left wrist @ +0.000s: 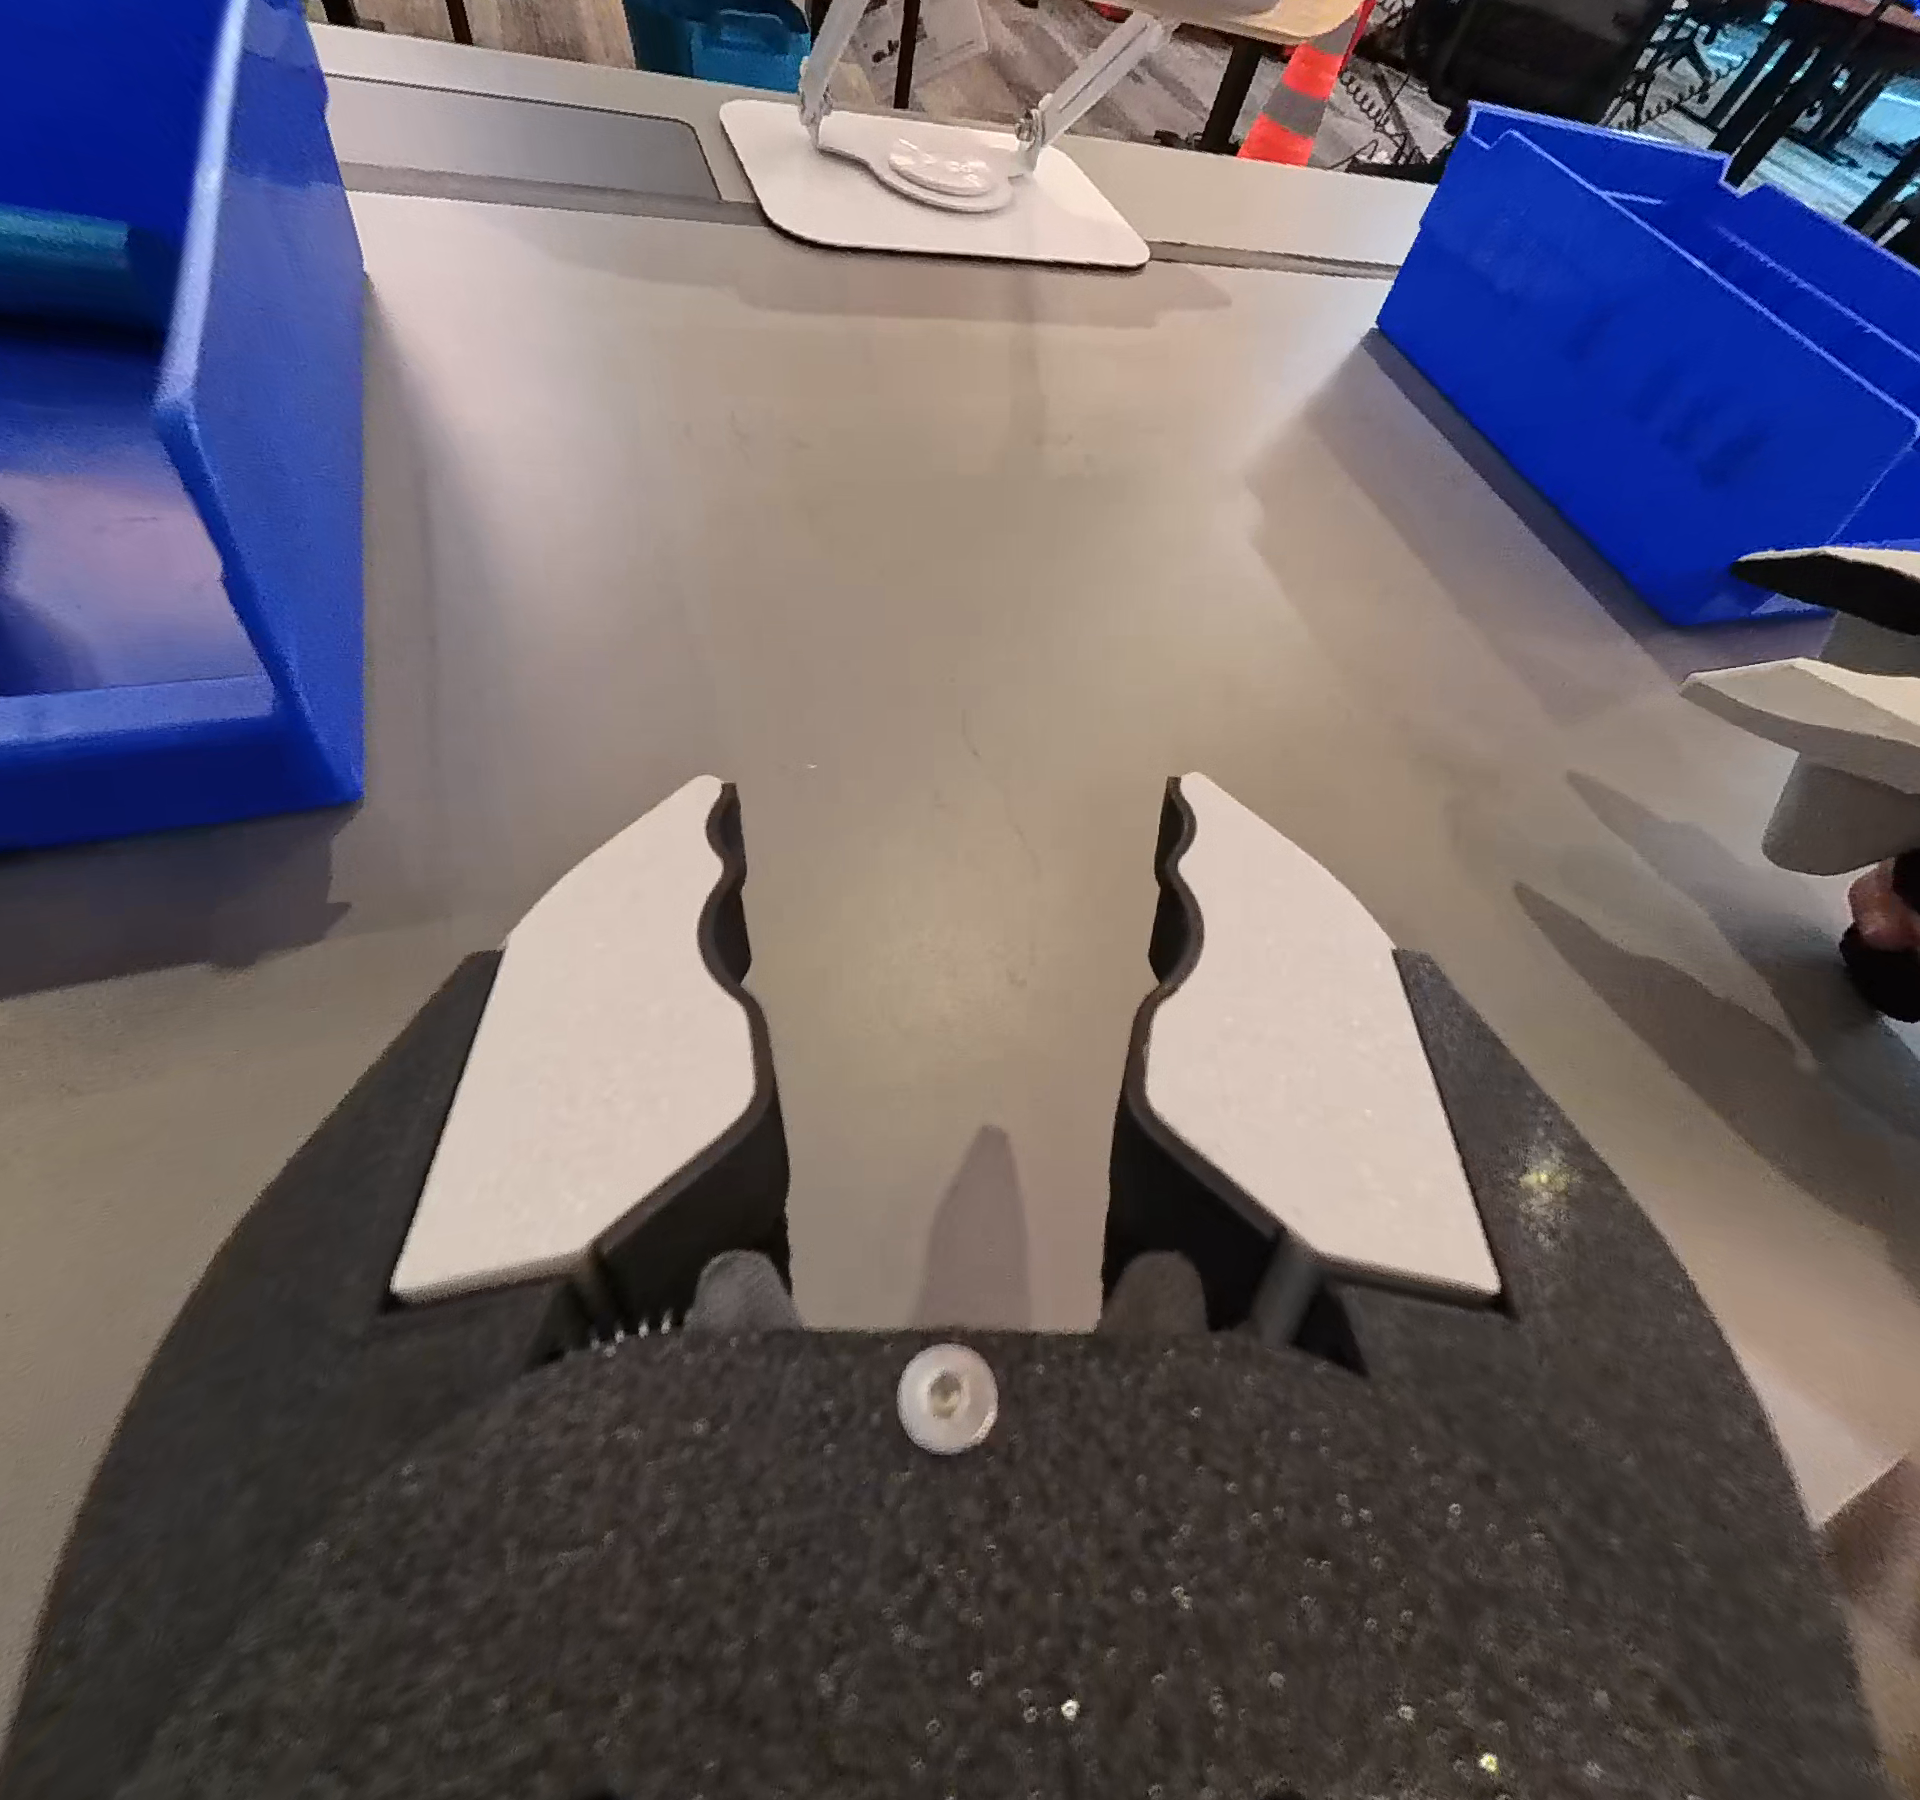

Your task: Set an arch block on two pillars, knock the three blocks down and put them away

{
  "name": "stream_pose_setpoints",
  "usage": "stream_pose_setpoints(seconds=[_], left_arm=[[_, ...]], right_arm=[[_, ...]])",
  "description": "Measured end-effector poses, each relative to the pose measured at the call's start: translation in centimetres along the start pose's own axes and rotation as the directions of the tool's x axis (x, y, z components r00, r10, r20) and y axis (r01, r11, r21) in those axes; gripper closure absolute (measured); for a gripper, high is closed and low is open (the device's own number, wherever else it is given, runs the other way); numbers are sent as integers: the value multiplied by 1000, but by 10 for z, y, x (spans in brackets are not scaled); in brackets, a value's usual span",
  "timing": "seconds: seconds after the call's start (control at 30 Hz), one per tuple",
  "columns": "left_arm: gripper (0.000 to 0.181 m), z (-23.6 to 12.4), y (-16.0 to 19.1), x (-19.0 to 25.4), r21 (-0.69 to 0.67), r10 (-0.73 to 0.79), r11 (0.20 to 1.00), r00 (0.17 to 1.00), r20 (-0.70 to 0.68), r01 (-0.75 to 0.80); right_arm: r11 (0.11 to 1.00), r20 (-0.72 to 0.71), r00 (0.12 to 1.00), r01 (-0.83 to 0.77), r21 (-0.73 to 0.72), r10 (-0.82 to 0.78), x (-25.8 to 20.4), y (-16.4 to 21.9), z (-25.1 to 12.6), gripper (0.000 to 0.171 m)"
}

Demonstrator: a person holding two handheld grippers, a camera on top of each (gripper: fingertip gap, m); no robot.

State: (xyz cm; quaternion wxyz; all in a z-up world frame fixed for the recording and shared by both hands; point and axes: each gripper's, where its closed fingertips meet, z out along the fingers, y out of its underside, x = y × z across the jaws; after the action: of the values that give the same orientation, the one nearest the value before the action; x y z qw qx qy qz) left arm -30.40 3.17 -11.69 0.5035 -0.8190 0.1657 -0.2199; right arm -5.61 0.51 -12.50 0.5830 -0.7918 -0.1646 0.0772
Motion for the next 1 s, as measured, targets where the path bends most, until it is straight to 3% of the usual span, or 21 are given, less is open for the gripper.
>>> stream_pose_setpoints(seconds=[0.3, 0.4, 0.47, 0.53, 0.63, 0.7, 0.87, 1.0], left_arm=[[106, -5, -5, -2, -17, -16, 1000, 1000, -9, 16], [110, -21, -33, -15, -26, 4, 1000, 1000, -28, -4], [112, -28, -60, -49, -125, 53, 991, 999, 1, -52], [98, -23, -84, -89, -266, 48, 963, 999, 10, -43], [96, 20, -124, -154, -338, 99, 939, 991, 90, -63], [96, 64, -129, -189, -410, 114, 910, 987, 118, -56], [85, 153, -103, -247, -591, 86, 806, 984, 153, 21], [83, 182, -79, -275, -667, 115, 743, 973, 200, 49]], right_arm=[[1000, 24, 1000, -8, -11, 9, -1, 1, 0, 106], [1000, 33, 999, -6, -12, 6, -3, -1, -1, 106], [1000, 42, 999, -4, -11, 4, -5, -2, -1, 106], [1000, 56, 998, 0, -14, 1, -8, -1, -1, 107], [1000, 71, 997, 1, -20, 0, -13, 1, 1, 107], [1000, 80, 997, 6, -20, -4, -16, 0, 1, 107], [1000, 74, 997, 26, -14, -25, -17, -5, -1, 108], [999, 63, 997, 36, -15, -35, -14, -7, -1, 108]])
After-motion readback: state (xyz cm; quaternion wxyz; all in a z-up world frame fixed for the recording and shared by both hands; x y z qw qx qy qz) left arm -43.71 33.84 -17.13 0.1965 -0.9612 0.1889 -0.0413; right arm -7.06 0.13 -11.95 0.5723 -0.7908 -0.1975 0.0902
